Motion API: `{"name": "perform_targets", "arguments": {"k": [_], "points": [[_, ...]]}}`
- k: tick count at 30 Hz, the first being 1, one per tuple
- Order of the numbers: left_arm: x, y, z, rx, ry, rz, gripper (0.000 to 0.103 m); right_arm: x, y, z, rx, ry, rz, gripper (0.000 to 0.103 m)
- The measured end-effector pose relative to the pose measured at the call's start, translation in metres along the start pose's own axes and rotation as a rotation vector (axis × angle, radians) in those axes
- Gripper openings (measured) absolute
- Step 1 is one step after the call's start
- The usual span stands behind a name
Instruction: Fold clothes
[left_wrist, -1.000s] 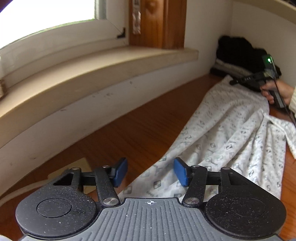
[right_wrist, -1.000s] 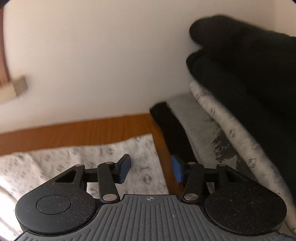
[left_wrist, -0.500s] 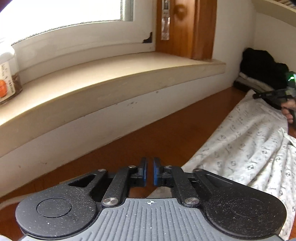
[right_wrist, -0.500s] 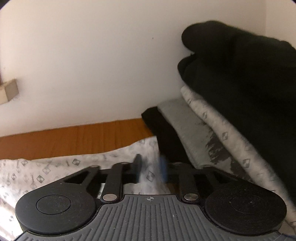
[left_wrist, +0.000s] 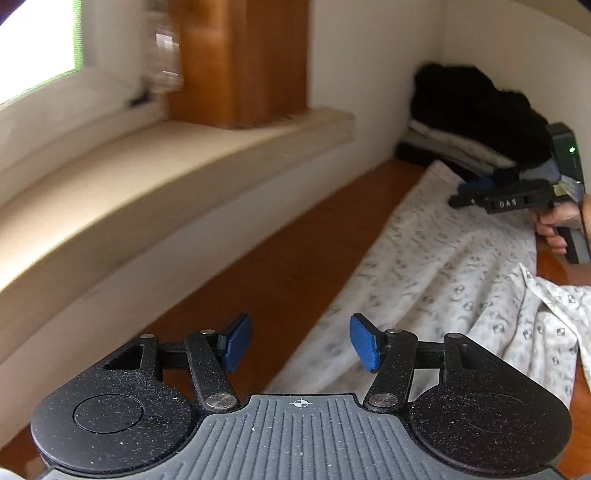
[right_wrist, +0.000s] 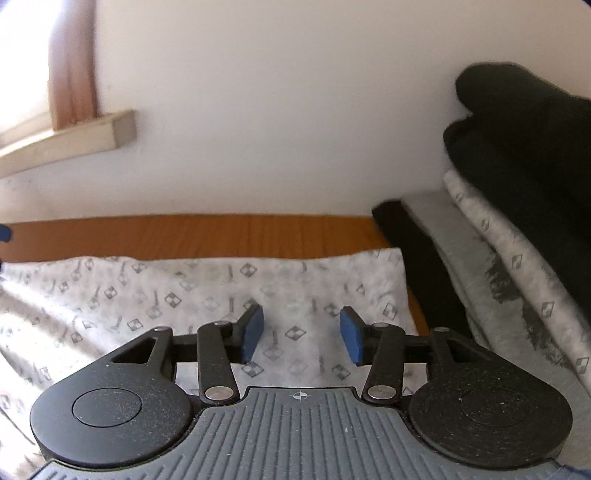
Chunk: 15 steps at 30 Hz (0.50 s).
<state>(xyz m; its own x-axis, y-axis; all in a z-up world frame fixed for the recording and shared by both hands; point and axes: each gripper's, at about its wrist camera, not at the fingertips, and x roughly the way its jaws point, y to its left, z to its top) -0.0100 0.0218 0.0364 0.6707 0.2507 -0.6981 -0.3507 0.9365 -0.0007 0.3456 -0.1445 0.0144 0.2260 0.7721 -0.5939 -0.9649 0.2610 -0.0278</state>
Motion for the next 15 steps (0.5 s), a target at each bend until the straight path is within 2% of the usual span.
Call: {"name": "perform_targets", "arguments": {"k": [4,6,7,9,11,13,15], "points": [[0.018,-0.013,0.008,0.048,0.027,-0.005,0.058,-0.001,-0.007,-0.012,0.04,-0.011,0.025,0.055],[0.022,-0.015,0.009,0.06,0.03,-0.014,0.033,0.002,-0.003,-0.014,0.023,-0.011,0.014,0.055],[0.024,-0.015,0.01,0.063,0.03,-0.026,0.0,0.002,-0.004,-0.014,0.026,-0.011,0.016,0.055],[0.021,-0.017,0.015,0.08,-0.046,0.049,0.001,0.007,-0.007,-0.012,0.031,-0.011,0.02,0.055],[0.01,-0.012,0.017,0.027,-0.142,0.12,0.001,0.008,-0.007,-0.013,0.03,-0.011,0.018,0.055],[0.009,-0.014,0.016,0.057,-0.127,0.164,0.004,0.009,-0.006,-0.014,0.031,-0.011,0.019,0.055],[0.002,-0.01,0.011,0.056,-0.127,0.172,0.005,0.002,-0.006,-0.009,0.032,-0.011,0.017,0.055]]}}
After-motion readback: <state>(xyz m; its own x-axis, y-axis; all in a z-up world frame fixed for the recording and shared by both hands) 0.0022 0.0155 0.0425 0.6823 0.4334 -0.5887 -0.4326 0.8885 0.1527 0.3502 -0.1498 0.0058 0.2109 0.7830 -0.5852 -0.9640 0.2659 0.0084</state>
